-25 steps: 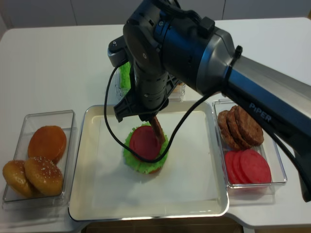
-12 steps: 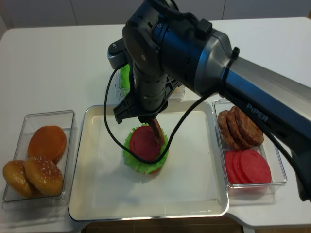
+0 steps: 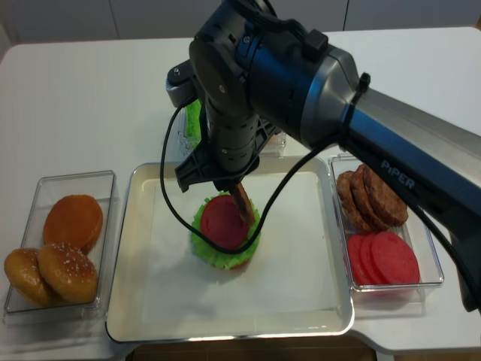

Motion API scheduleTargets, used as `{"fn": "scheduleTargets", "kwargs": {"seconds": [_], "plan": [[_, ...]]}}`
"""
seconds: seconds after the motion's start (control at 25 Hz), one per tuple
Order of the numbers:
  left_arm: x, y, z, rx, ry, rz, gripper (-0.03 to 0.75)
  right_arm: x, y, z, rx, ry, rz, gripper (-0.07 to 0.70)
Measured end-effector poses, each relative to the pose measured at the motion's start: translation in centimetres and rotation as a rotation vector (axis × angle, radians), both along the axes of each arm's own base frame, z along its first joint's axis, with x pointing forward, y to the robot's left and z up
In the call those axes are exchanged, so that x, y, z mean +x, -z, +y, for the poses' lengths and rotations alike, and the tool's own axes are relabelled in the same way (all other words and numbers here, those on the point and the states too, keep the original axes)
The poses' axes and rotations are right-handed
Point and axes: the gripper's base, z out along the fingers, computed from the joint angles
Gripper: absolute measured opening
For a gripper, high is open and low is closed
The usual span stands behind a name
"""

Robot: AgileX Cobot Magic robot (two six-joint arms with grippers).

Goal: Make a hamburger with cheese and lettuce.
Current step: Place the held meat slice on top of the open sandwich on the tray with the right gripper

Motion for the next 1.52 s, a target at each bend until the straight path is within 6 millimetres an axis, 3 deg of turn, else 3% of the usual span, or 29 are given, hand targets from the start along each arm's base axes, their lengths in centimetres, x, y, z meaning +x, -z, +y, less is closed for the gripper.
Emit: {"fn": "scheduleTargets", "kwargs": {"seconds": [0.6,0.92,1.52], "plan": [[0.0,0.0,0.0,0.0,0.0,0.0,0.414,-0.08,0.01,0.07,0.008,0.002,0.009,0.158],[0.0,0.0,0.0,0.0,0.0,0.0,0.414,-0.1,-0.01,0.1,0.013,0.005,0.013,0.244],[0.0,0.0,0.0,0.0,0.0,0.0,0.414,-0.22,0.0,0.2,0.025,0.005,0.027,0.29]]}}
